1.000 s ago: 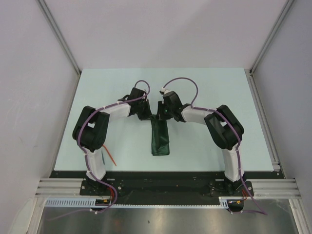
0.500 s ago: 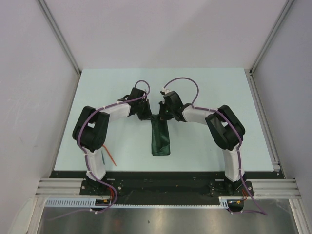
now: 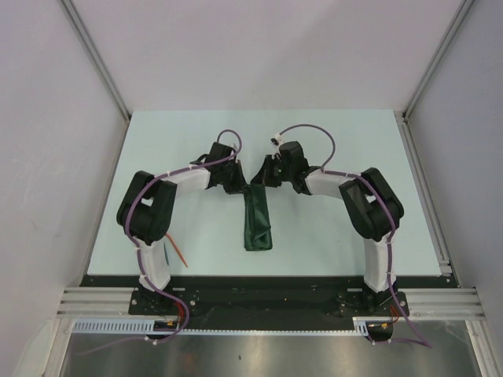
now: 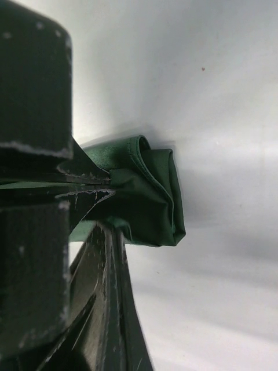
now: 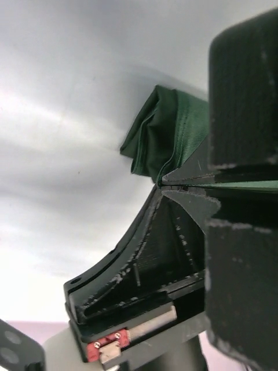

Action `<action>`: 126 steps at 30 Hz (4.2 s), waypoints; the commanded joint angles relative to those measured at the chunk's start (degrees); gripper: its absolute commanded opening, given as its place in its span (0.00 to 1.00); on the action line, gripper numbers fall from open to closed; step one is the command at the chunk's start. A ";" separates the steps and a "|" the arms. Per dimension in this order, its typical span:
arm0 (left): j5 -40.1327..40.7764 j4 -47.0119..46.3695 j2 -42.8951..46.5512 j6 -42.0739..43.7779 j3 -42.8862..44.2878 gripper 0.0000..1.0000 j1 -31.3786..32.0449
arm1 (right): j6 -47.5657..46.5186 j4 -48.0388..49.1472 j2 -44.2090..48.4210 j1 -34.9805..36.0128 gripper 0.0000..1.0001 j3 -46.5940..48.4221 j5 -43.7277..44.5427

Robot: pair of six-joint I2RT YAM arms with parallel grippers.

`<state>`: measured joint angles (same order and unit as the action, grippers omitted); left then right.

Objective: Fold the napkin into a case and place the utensils inside
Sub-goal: Stuff the top corner of the smaller-rectangle-folded napkin at the center of the board.

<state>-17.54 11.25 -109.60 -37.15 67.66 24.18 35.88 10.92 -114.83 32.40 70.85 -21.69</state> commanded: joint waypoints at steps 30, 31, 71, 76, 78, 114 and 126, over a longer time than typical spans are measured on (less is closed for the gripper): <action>-1.36 -9.84 9.93 -2.76 -10.00 0.38 -0.10 | 20.81 25.03 -9.89 -3.22 0.00 -5.99 -12.58; -1.44 -9.93 10.28 -2.76 -10.18 0.38 -0.10 | 20.90 25.38 -9.89 -3.31 0.00 -5.90 -12.67; -1.53 -6.41 8.26 -1.88 -7.63 0.00 -0.37 | 6.36 13.63 -1.39 -4.89 0.28 -6.07 -14.00; -3.20 -6.41 8.09 -4.50 -7.45 0.00 -0.63 | -3.35 6.22 3.73 -3.67 0.38 -7.82 -11.80; -5.03 -6.85 7.83 -5.91 -7.28 0.00 -0.63 | -6.06 6.31 4.78 -2.44 0.40 -8.88 -11.44; -12.78 -17.22 10.73 -24.99 -14.13 0.00 -1.07 | -14.61 8.16 10.85 3.46 0.04 -14.95 3.75; -12.43 -15.91 10.46 -18.85 -12.73 0.20 -1.07 | -18.73 3.25 11.29 3.37 0.00 -14.07 5.52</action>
<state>-28.27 -5.96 -101.67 -60.34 53.19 23.22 21.15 17.06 -105.49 36.21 56.07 -19.75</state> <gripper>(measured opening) 0.092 0.021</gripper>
